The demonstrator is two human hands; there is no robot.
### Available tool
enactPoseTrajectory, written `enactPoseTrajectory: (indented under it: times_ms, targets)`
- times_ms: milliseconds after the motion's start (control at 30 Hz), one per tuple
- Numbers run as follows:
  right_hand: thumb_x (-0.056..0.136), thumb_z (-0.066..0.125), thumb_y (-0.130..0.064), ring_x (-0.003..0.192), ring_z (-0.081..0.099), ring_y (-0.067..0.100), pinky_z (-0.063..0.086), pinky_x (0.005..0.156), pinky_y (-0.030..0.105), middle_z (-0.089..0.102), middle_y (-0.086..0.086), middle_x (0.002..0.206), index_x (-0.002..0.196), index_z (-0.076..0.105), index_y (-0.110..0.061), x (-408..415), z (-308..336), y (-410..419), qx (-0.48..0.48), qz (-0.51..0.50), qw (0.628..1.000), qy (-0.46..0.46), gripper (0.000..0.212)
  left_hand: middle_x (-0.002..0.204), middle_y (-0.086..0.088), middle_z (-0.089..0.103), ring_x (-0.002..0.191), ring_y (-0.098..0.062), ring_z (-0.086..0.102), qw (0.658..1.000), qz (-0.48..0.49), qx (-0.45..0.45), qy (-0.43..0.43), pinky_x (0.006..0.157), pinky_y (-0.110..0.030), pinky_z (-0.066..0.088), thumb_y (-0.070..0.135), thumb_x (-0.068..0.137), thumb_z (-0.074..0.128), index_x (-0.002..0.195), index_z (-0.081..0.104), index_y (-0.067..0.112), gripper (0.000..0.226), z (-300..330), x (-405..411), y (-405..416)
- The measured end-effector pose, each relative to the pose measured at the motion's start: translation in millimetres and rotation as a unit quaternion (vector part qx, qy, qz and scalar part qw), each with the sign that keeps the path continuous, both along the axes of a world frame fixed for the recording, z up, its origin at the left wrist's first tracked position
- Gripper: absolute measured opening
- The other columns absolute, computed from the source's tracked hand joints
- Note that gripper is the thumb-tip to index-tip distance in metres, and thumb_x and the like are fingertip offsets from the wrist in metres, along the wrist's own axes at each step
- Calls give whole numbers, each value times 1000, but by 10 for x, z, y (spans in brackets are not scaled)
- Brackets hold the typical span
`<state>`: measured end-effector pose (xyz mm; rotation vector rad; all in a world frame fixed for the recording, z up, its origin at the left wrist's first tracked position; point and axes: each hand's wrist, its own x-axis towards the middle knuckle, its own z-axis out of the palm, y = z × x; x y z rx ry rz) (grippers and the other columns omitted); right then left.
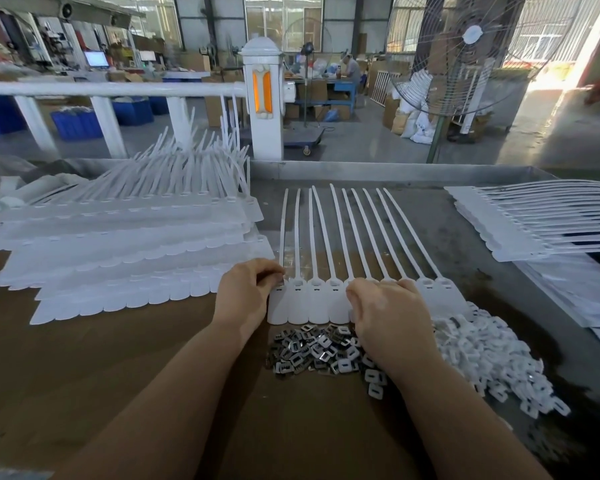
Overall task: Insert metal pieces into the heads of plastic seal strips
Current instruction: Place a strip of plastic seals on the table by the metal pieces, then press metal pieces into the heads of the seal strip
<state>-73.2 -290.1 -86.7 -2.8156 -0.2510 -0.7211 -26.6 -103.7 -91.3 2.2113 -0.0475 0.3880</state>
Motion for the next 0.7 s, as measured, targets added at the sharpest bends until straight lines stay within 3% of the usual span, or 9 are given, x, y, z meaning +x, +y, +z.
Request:
enactPoseTrajectory:
  times_ms: [133, 233, 400, 567, 700]
  targets:
    - [84, 55, -1, 52, 53, 19, 25, 68, 25, 58, -3, 54, 73, 62, -12, 1, -13, -22, 13, 1, 1000, 2, 18, 86, 11, 58, 76, 1, 49, 1000, -4, 27, -6, 66, 5, 31, 12, 91, 60, 92, 69, 16, 10, -16, 1, -14]
    - [84, 54, -1, 51, 52, 19, 24, 67, 24, 57, -2, 54, 72, 62, -12, -6, -9, -23, 19, 4, 1000, -1, 18, 95, 5, 51, 82, -7, 46, 999, 4, 40, -6, 68, -5, 29, 14, 90, 60, 95, 70, 13, 11, -32, 18, -13]
    - [79, 62, 3, 43, 47, 18, 31, 65, 25, 53, -2, 47, 66, 62, -9, -25, -3, -20, 46, 10, 999, -23, 18, 101, -1, 67, 89, -9, 52, 999, 1, 30, 27, 78, -17, 33, 19, 92, 58, 100, 71, 13, 16, -40, 40, -8]
    - [83, 59, 0, 47, 50, 20, 31, 68, 25, 56, -1, 50, 70, 64, -9, -15, -19, -32, 49, 11, 998, -24, 16, 105, 0, 68, 97, -13, 57, 999, 6, 21, 35, 80, -17, 34, 18, 93, 57, 102, 71, 14, 18, -28, 32, -12]
    - [79, 63, 2, 45, 50, 19, 32, 67, 24, 55, -1, 48, 68, 64, -9, -20, -18, -30, 52, 9, 998, -35, 16, 109, 5, 65, 95, -4, 50, 1000, 14, -2, 24, 84, -14, 33, 14, 95, 53, 101, 70, 19, 18, -33, 16, 19]
